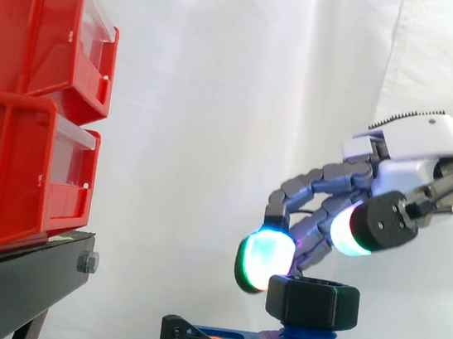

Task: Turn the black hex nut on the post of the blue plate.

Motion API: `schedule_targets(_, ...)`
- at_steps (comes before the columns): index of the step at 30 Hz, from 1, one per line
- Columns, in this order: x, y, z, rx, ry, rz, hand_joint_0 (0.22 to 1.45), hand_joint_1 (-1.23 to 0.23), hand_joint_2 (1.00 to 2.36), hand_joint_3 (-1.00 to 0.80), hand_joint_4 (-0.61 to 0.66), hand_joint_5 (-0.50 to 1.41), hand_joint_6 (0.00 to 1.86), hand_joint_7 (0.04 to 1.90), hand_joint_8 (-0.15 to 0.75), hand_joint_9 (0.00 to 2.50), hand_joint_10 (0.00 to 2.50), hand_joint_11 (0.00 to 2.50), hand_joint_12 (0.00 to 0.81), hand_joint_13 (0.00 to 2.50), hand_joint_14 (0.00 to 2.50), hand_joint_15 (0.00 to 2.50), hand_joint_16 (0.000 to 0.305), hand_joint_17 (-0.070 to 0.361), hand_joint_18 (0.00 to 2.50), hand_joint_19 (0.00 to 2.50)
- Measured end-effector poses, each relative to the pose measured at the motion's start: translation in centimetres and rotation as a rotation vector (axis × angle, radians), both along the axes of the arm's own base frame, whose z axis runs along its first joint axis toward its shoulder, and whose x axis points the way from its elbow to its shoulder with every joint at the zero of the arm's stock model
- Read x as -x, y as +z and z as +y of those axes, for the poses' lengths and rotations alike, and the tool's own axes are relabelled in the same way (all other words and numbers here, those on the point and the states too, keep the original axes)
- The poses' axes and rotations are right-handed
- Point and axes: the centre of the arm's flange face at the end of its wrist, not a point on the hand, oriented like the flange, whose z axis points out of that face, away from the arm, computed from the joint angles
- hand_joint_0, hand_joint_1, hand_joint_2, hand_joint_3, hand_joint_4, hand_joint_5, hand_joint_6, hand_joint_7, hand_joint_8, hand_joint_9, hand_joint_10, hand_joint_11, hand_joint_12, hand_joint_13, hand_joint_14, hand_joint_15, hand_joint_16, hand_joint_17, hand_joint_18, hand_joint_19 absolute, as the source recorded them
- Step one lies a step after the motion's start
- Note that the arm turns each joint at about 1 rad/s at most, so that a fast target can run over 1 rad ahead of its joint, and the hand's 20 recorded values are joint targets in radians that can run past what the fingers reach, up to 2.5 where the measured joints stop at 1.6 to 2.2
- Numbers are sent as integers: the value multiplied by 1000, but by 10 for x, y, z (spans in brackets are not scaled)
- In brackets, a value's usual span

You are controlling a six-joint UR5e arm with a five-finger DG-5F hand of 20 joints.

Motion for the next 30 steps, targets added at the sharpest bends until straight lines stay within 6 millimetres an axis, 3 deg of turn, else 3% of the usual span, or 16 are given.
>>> schedule_targets(11,-13,25,10,33,19,-51,466,-554,1000,-500,253,-155,503,900,245,520,3,100,358,437,7,180,51,116,228,265)
schedule_targets(20,-34,-1,45,32,61,-75,451,-496,1000,-500,249,-157,503,890,251,518,3,96,368,431,7,179,53,119,228,270)
schedule_targets(30,-38,-6,75,34,70,-57,444,-398,1000,-500,263,-154,503,897,257,516,2,92,374,427,7,180,54,122,215,278)
